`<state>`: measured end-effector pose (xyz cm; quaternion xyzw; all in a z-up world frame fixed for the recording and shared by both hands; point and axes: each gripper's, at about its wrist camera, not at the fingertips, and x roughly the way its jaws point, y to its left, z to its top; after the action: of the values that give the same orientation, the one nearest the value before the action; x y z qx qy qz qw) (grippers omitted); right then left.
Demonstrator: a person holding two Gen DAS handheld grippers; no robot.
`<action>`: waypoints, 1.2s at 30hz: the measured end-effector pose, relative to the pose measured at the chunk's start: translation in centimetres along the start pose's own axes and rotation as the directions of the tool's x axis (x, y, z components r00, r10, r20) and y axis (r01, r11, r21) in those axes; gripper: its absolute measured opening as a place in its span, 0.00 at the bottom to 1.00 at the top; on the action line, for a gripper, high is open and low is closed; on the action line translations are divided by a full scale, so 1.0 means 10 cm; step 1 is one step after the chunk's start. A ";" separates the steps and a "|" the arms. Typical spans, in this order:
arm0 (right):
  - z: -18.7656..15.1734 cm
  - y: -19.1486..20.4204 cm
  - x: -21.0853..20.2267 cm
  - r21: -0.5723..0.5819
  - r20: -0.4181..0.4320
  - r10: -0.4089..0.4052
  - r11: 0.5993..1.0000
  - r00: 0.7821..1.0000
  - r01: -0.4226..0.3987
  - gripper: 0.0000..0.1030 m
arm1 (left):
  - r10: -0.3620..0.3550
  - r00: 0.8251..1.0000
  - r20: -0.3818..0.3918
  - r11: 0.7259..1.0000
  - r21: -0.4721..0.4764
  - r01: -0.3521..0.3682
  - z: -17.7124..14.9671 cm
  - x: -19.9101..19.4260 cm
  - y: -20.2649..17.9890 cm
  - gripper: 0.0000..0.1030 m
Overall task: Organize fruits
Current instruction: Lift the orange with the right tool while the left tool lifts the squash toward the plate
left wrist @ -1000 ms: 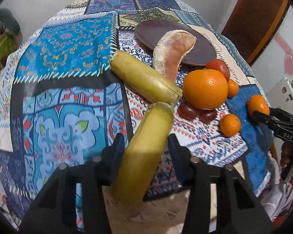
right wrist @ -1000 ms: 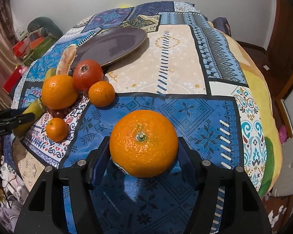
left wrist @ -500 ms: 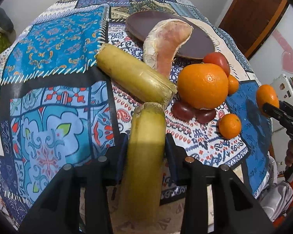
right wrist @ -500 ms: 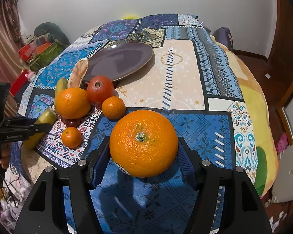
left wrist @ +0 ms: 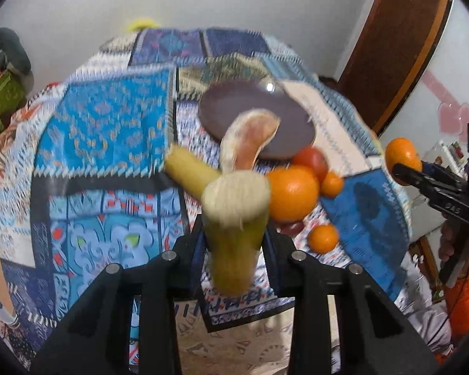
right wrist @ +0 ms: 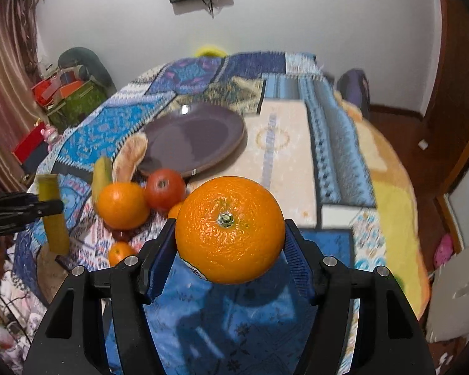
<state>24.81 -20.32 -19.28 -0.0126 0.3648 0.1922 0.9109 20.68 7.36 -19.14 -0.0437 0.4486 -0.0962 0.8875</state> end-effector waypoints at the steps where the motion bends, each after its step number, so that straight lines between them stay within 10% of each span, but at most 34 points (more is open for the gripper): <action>1: 0.04 0.00 -0.02 -0.002 0.013 -0.004 1.000 1.000 0.004 0.61 | 0.003 1.000 0.017 1.000 0.004 -0.003 0.03 -0.05 -0.02 0.32; 19: 0.80 0.18 -0.32 -0.058 0.253 0.010 0.998 0.967 0.004 0.61 | 0.026 0.972 0.233 0.998 0.051 -0.039 0.84 -0.42 -0.26 0.32; 36: 1.17 0.39 0.15 -0.096 0.293 0.077 0.994 0.953 -0.050 0.61 | 0.027 0.978 0.207 0.997 0.060 -0.041 1.26 0.18 -0.24 0.32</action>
<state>32.12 -14.34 -11.20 -0.0118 0.2159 0.2369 0.9472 31.55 4.52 -12.66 -0.0174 0.3516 -0.0903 0.9316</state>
